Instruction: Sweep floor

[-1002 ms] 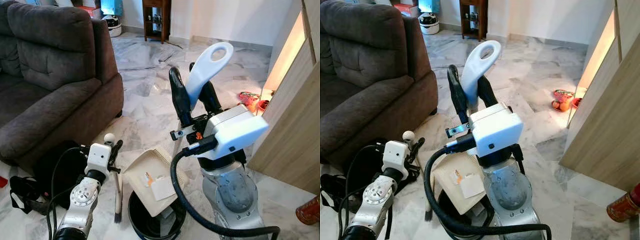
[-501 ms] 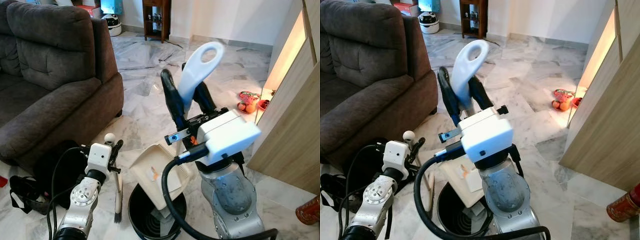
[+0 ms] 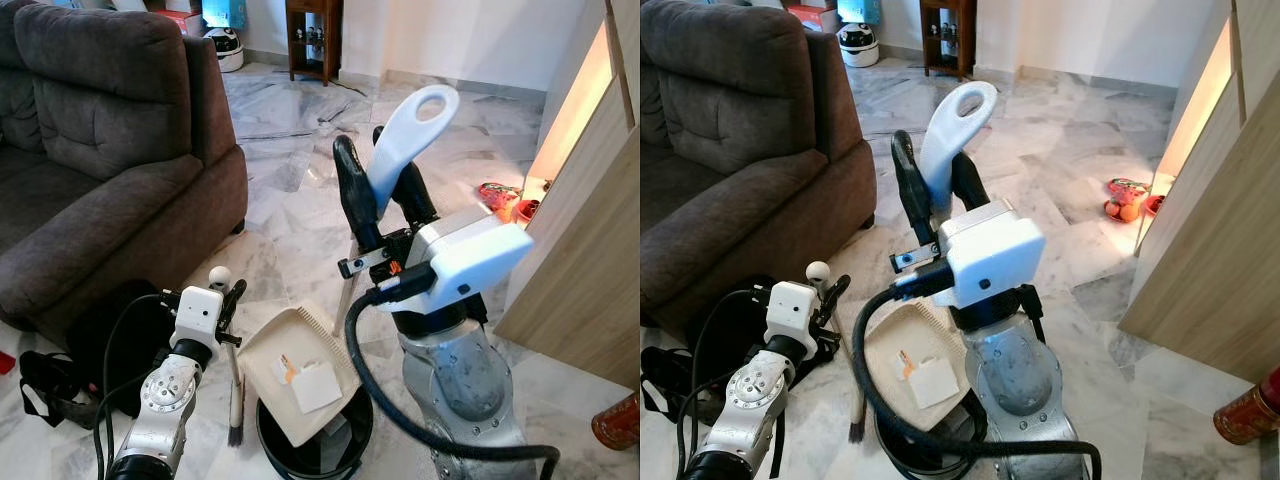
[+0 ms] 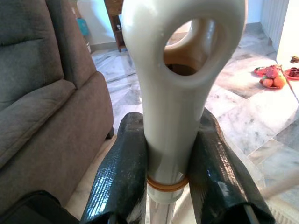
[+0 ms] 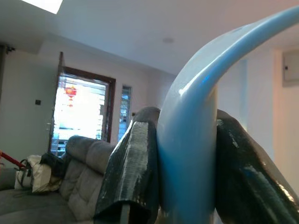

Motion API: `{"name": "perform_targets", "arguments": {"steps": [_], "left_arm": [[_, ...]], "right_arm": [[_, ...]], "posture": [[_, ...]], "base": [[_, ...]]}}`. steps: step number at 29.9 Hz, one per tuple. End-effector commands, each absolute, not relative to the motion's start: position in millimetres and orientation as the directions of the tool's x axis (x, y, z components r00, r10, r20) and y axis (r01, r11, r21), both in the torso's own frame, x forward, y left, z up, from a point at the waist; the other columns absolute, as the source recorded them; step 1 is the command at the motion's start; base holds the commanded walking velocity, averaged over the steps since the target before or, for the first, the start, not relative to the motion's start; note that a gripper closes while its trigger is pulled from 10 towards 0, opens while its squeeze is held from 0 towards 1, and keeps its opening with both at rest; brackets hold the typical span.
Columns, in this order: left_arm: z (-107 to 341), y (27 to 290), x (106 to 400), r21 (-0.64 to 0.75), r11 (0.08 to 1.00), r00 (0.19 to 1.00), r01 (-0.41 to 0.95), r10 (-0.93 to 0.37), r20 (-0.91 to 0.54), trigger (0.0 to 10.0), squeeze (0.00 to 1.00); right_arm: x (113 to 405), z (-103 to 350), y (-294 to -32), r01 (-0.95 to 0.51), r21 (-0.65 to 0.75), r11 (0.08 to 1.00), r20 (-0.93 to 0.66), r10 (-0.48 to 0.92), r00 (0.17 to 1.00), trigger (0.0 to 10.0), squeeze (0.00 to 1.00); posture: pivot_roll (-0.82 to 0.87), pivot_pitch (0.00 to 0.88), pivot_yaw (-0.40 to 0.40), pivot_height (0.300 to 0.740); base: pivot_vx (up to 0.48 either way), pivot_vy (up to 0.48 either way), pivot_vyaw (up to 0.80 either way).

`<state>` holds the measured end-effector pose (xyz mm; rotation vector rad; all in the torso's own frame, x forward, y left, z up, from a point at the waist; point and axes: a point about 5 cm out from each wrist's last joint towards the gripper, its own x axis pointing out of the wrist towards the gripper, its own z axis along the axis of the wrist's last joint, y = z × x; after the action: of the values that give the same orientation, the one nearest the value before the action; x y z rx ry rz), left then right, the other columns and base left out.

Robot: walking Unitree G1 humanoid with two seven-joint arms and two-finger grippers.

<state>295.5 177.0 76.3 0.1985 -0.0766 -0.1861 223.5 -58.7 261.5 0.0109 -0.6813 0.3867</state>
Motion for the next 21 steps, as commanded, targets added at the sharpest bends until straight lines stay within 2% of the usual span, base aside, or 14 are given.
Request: {"name": "perform_targets", "arguments": {"steps": [1, 5, 16, 18, 21], "left_arm": [[86.3, 178.3, 299.0, 0.227, 0.959, 0.974, 0.172, -0.200, 0.105, 10.0, 0.00], [86.2, 178.3, 298.9, 0.227, 0.958, 0.974, 0.172, -0.200, 0.105, 10.0, 0.00], [86.4, 178.4, 299.0, 0.227, 0.958, 0.974, 0.173, -0.201, 0.105, 10.0, 0.00], [86.6, 178.5, 299.1, 0.227, 0.958, 0.974, 0.173, -0.201, 0.105, 10.0, 0.00], [86.5, 178.4, 299.0, 0.227, 0.958, 0.974, 0.175, -0.203, 0.104, 10.0, 0.00]], "right_arm": [[220.7, 270.8, -57.5, -0.357, -0.062, 0.932, 0.656, 0.308, 0.689, 10.0, 0.00], [217.8, 277.0, -59.2, -0.293, -0.169, 0.941, 0.696, 0.325, 0.640, 10.0, 0.00], [209.9, 278.1, -50.4, -0.332, -0.172, 0.927, 0.713, 0.350, 0.608, 10.0, 0.00], [202.8, 281.6, -43.6, -0.336, -0.221, 0.916, 0.734, 0.383, 0.561, 10.0, 0.00], [199.4, 281.4, -39.5, -0.343, -0.246, 0.907, 0.737, 0.405, 0.542, 10.0, 0.00]], "posture": [[0.05, 0.043, 0.042, 0.740], [0.05, 0.042, 0.042, 0.740], [0.05, 0.044, 0.044, 0.740], [0.05, 0.046, 0.046, 0.740], [0.05, 0.047, 0.047, 0.740]], "base": [[0.000, 0.000, 0.00], [0.000, 0.000, 0.00], [0.000, 0.000, 0.00], [0.000, 0.000, 0.00], [0.000, 0.000, 0.00]]}}
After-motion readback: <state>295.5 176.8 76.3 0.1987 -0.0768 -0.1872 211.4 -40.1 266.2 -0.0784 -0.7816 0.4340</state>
